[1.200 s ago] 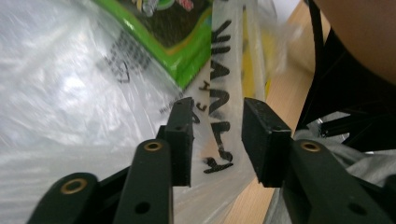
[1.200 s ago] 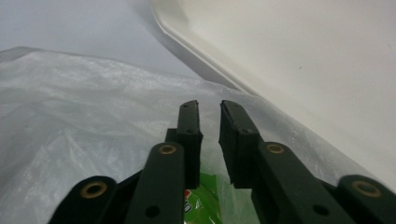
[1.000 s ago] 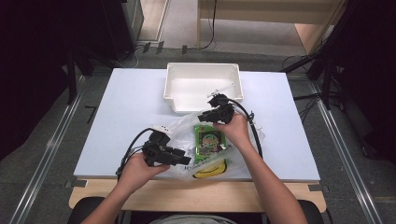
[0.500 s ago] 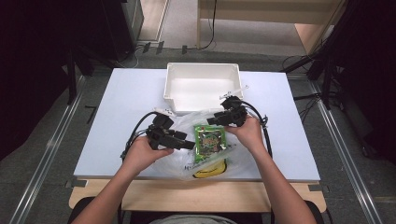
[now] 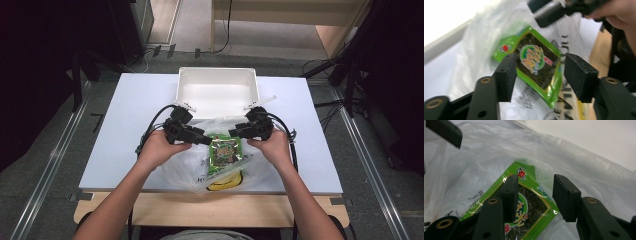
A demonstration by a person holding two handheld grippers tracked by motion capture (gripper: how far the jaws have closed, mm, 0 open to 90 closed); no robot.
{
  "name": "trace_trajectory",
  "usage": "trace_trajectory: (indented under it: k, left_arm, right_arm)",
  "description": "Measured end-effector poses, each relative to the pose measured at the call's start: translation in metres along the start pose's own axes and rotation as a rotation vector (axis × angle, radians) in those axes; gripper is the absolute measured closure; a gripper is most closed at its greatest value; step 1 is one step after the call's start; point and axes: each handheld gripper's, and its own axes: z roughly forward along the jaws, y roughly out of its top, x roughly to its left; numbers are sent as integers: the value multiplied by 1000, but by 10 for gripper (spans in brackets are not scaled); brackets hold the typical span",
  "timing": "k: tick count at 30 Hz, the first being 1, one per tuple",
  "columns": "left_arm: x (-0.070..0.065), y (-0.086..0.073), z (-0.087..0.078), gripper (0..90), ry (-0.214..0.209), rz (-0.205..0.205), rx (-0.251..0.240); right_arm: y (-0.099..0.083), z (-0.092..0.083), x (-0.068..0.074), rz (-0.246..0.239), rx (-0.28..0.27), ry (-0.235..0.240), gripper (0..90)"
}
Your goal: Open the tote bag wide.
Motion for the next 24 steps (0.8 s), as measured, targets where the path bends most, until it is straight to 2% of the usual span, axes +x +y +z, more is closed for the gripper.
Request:
trace_trajectory:
  k: [4,7,9,13,16,18,20,22,24]
  left_arm:
    - [5,11,4,599,31,14,-2]
    - [11,21,7,671,22,-5,-15]
    - [13,27,11,741,29,0,-20]
    - [18,42,25,865,43,15,11]
    - [20,50,39,900,57,39,42]
    - [23,53,48,900,46,50,45]
    - [25,55,57,900,40,43,49]
    - [30,56,68,900,64,41,70]
    - [34,56,76,900,69,30,78]
  right_arm:
    - [-9,-3,1,-3,8,-7,596]
    - [-15,-6,2,-3,7,-9,604]
    - [-19,-7,4,5,7,-7,615]
    - [-29,-8,5,2,20,-7,648]
    - [-34,-9,6,10,27,-5,679]
    - [-36,-11,6,12,26,-3,705]
    - [-38,-12,6,13,27,-4,763]
    - [-40,-12,6,23,43,16,823]
    - [-41,-12,7,31,64,13,873]
